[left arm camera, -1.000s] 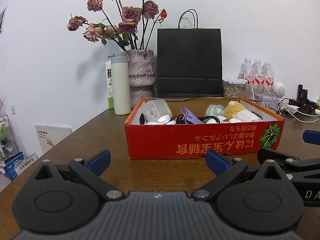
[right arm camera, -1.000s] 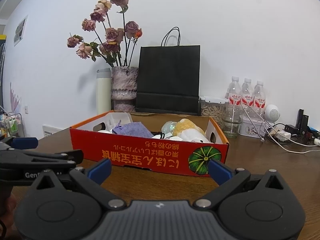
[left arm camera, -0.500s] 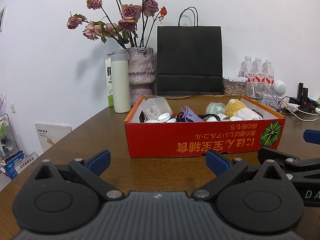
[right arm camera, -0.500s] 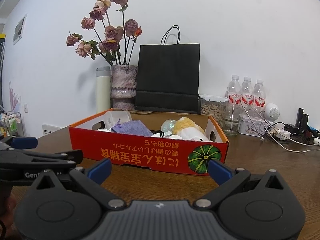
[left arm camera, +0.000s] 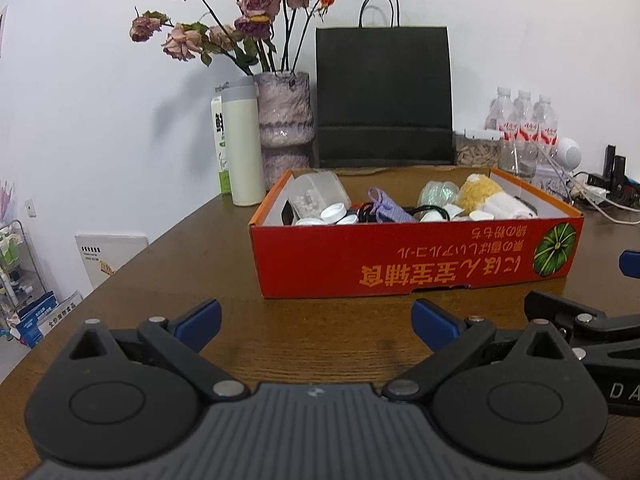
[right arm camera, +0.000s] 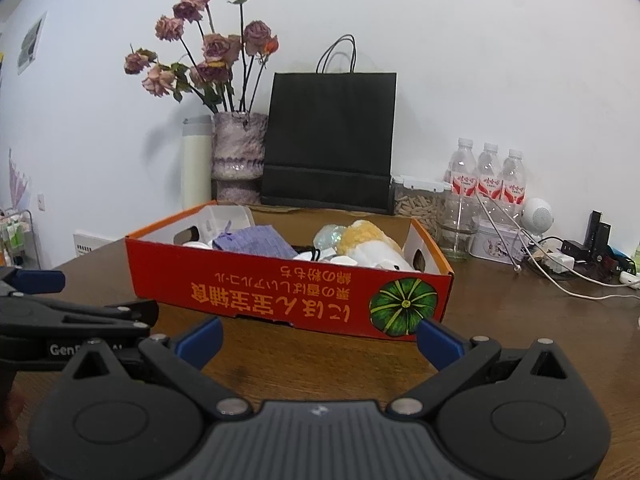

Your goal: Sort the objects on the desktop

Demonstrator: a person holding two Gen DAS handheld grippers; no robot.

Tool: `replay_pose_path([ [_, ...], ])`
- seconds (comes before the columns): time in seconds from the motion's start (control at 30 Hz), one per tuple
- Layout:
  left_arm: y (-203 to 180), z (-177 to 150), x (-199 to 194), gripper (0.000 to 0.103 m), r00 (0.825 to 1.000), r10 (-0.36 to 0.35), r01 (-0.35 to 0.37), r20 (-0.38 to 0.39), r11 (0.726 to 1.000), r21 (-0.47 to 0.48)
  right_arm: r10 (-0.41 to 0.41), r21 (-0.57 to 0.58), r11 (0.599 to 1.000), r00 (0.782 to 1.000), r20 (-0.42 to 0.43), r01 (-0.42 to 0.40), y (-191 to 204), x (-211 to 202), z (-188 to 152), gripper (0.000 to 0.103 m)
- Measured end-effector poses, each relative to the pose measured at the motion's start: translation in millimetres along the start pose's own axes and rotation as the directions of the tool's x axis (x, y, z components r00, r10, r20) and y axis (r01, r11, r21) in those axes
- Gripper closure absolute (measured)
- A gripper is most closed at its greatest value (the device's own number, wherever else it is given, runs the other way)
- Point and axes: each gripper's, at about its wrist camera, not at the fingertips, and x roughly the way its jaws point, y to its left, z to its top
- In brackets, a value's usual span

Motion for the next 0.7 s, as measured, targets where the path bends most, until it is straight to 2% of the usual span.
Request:
replay_pose_path([
  [0.47,-1.5,0.5,5.8,0.000,0.999,0.006,-0.006,-0.037,1.000,0.007,-0.004,-0.002,1.000,0.999,-0.037,0.004,0.2,5.5,0.3,0.000],
  [0.7,-1.2,0.5,5.1,0.000,1.000,-0.001,0.001,-0.028,1.000,0.002,0.000,0.006,1.000,0.999,-0.036,0.001,-1.7,5.6,0.3,0.000],
])
